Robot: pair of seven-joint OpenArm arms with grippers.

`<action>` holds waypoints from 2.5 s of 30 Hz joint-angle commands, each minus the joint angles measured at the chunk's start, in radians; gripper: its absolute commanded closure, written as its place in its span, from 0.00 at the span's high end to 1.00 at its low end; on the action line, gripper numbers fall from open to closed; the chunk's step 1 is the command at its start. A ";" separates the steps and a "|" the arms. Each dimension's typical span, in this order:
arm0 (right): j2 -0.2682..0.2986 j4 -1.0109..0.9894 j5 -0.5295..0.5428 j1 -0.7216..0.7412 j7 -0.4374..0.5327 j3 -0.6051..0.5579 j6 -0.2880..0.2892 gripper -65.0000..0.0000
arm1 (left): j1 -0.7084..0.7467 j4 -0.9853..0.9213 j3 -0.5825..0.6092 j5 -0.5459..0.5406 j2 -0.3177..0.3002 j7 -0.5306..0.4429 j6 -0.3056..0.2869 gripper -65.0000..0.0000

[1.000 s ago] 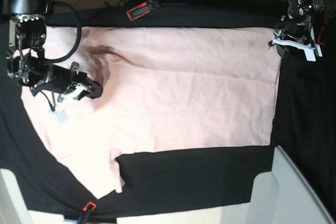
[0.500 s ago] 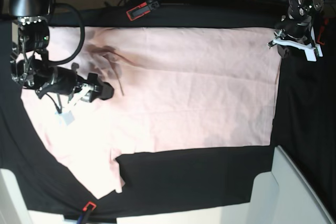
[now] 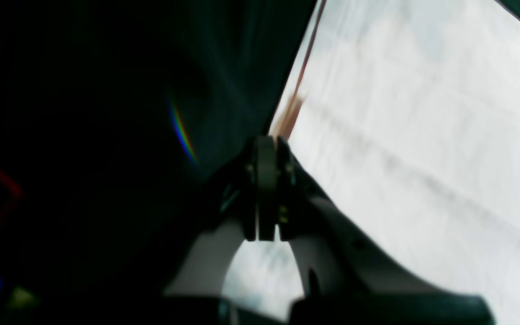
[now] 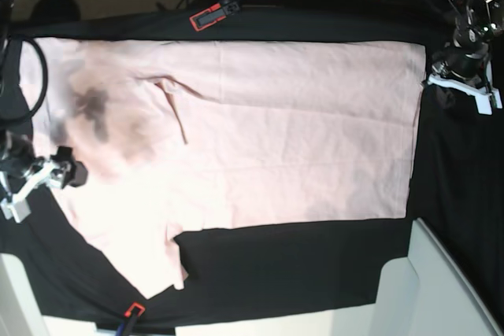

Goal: Fold the T-shirt properly
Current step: 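Pull the grasped side edge outward with the right gripper, then move the left gripper down to the shirt's opposite side edge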

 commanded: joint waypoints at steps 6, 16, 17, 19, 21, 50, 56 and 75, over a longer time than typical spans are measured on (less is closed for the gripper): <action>0.023 -0.182 -0.291 0.185 0.046 0.004 0.027 0.88 | 0.005 0.020 -0.008 -0.007 -0.074 -0.017 -0.005 0.00; -0.015 -0.636 -0.504 0.397 0.290 -0.079 0.190 0.88 | 0.016 0.017 -0.013 -0.007 -0.094 -0.017 -0.005 0.00; -0.015 -0.671 -0.504 0.413 0.314 -0.079 0.190 0.88 | 0.016 0.016 -0.011 -0.007 -0.094 -0.017 -0.003 0.00; -0.017 -0.708 -0.504 0.431 0.345 -0.079 0.191 0.88 | 0.016 0.016 -0.011 0.002 -0.098 -0.017 -0.003 0.02; -0.017 -0.728 -0.504 0.446 0.366 -0.079 0.191 0.88 | 0.016 0.016 -0.008 0.052 -0.098 -0.017 -0.003 0.07; -0.034 -0.952 -0.504 0.488 0.655 -0.286 0.035 0.86 | 0.016 0.037 -0.166 0.267 -0.006 0.123 -0.008 0.11; -0.034 -0.952 -0.504 0.483 0.659 -0.289 0.035 0.59 | 0.016 0.031 -0.166 0.267 -0.005 0.124 -0.008 0.11; -0.066 -0.949 -0.504 0.463 0.661 -0.288 0.033 0.00 | 0.004 0.036 -0.307 0.266 0.025 0.124 -0.008 0.52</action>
